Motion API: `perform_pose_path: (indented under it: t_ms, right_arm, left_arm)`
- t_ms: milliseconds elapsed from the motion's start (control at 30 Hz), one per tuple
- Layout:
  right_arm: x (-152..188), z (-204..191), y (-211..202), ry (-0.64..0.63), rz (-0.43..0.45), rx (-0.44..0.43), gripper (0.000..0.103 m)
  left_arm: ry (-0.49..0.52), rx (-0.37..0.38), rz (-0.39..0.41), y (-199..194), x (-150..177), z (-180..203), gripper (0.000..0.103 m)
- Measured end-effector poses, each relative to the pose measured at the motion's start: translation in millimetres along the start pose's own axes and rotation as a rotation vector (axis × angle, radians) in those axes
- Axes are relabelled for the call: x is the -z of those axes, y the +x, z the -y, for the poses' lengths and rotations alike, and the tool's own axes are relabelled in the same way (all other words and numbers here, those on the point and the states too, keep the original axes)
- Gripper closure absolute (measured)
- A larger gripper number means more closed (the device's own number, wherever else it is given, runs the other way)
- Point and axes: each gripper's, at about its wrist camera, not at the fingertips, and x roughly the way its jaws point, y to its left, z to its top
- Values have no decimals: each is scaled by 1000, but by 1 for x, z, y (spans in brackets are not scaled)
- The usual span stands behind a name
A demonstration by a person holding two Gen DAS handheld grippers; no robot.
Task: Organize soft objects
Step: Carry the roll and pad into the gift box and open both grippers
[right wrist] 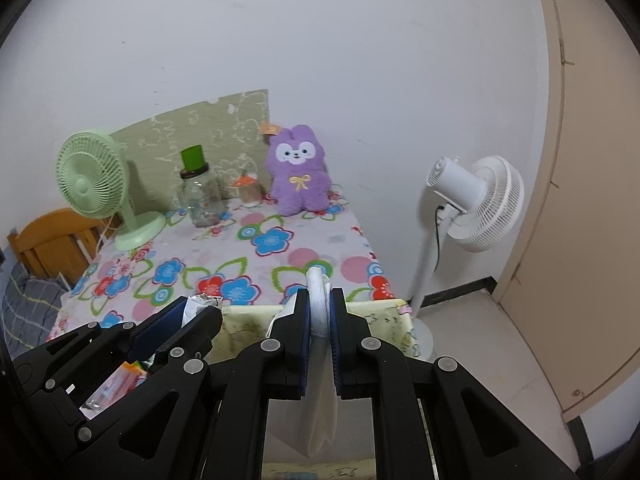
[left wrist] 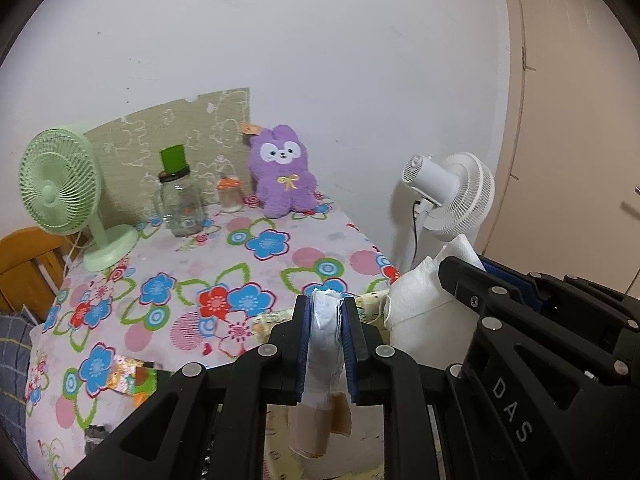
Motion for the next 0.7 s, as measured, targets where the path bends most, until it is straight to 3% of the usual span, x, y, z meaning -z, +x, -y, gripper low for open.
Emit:
perform_pose_path:
  t_ms: [367,700]
  right_arm:
    - [4,26,26,38,-46,34,91]
    - [9,30,41,50,-77,35,89]
  left_arm:
    - [17,53,-55,35,0,17,87]
    - [0,51,-109,51,5,18,64]
